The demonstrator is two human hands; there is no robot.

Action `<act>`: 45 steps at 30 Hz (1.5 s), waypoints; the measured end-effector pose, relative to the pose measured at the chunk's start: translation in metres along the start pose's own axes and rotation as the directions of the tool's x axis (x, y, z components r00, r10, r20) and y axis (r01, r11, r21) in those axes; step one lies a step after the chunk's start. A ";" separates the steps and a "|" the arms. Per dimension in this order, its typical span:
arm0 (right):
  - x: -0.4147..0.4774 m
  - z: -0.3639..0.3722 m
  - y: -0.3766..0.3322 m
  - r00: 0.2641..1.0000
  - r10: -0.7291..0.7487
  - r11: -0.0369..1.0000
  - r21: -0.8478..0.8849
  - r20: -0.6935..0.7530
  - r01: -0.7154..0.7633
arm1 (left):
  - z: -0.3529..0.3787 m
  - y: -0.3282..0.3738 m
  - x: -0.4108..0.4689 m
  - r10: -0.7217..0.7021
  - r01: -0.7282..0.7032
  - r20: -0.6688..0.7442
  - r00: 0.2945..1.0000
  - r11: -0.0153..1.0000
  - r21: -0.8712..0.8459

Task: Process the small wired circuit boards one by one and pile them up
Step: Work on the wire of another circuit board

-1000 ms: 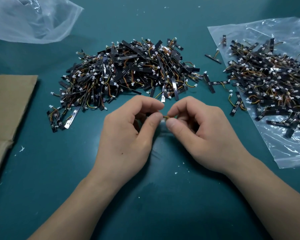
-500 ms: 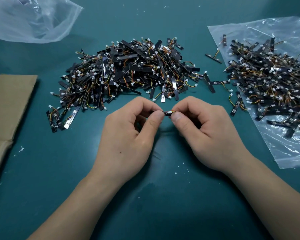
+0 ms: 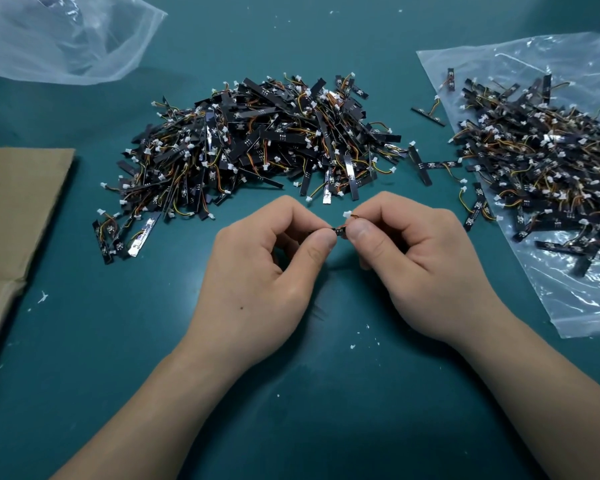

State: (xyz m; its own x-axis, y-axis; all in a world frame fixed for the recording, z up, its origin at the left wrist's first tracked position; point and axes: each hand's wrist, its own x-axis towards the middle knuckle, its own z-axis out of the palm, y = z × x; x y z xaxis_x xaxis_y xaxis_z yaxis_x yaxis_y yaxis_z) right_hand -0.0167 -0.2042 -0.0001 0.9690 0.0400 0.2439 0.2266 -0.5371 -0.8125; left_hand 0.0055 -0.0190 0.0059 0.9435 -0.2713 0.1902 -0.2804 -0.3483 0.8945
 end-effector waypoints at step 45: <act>0.001 0.001 0.004 0.999 -0.010 1.000 0.016 0.035 0.009 | 0.001 0.000 0.001 -0.022 0.021 -0.017 1.000 0.997 -0.074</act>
State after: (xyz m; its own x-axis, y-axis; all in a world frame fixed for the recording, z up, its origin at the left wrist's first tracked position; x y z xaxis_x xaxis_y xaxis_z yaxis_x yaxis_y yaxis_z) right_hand -0.0151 -0.2051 -0.0038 0.9696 0.0746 0.2332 0.2372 -0.5228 -0.8188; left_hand 0.0063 -0.0200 0.0059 0.9523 -0.2485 0.1773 -0.2471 -0.2861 0.9258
